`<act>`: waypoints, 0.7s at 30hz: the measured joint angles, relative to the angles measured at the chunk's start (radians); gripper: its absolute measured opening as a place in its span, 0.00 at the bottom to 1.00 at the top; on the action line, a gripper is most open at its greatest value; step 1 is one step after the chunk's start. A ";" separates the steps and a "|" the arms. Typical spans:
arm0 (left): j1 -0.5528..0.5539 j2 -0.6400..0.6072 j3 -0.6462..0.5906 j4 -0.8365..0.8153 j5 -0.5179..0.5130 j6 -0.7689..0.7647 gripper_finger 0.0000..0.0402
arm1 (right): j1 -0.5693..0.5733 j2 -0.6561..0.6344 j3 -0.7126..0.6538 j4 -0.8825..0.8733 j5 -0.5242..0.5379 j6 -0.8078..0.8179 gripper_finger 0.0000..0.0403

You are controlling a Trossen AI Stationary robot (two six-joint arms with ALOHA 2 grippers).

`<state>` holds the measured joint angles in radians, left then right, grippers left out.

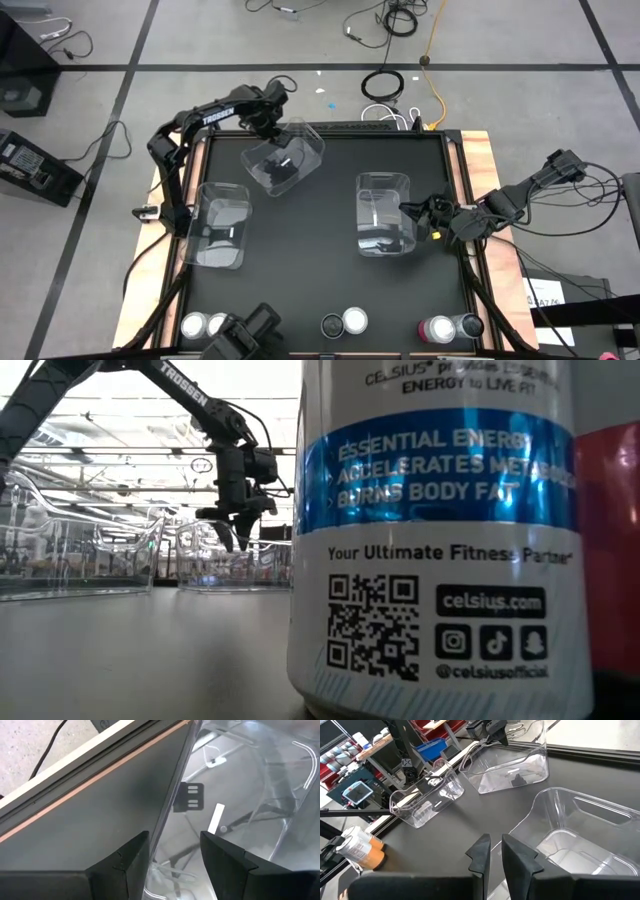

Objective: Sort soda cans
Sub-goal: Move the top left transparent bin to the center of the table

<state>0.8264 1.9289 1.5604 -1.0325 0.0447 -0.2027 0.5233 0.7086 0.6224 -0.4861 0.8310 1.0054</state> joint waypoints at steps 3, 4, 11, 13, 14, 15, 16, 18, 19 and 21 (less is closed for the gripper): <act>-0.010 0.000 0.000 0.004 -0.026 -0.001 0.45 | 0.000 0.000 0.000 -0.006 0.000 0.000 0.09; -0.013 0.000 0.000 -0.001 -0.040 -0.001 0.44 | 0.000 0.000 0.000 -0.006 0.000 0.000 0.09; -0.027 0.000 0.000 0.001 -0.061 -0.001 0.25 | 0.000 0.000 0.000 -0.006 0.000 -0.004 0.09; -0.027 0.000 0.000 0.004 -0.063 0.003 0.17 | 0.000 0.000 0.000 -0.006 0.000 -0.004 0.09; -0.027 0.000 0.000 0.006 -0.064 0.012 0.13 | 0.000 0.000 0.000 -0.006 0.000 -0.002 0.09; -0.027 0.000 0.000 0.006 -0.064 0.033 0.08 | 0.000 0.000 0.000 -0.005 0.000 0.000 0.09; -0.027 0.000 0.000 0.006 -0.064 0.055 0.05 | 0.000 0.000 0.000 -0.005 0.000 0.000 0.09; -0.027 0.000 0.000 0.005 -0.061 0.076 0.03 | 0.000 0.000 0.000 -0.005 0.000 0.001 0.09; -0.029 0.000 0.000 0.005 -0.063 0.080 0.03 | 0.000 0.000 0.000 -0.005 0.000 0.001 0.09; -0.029 -0.001 0.000 0.005 -0.065 0.077 0.03 | 0.000 0.000 0.000 -0.005 0.000 0.002 0.09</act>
<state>0.7971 1.9282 1.5600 -1.0275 -0.0203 -0.1255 0.5236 0.7086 0.6224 -0.4911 0.8314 1.0069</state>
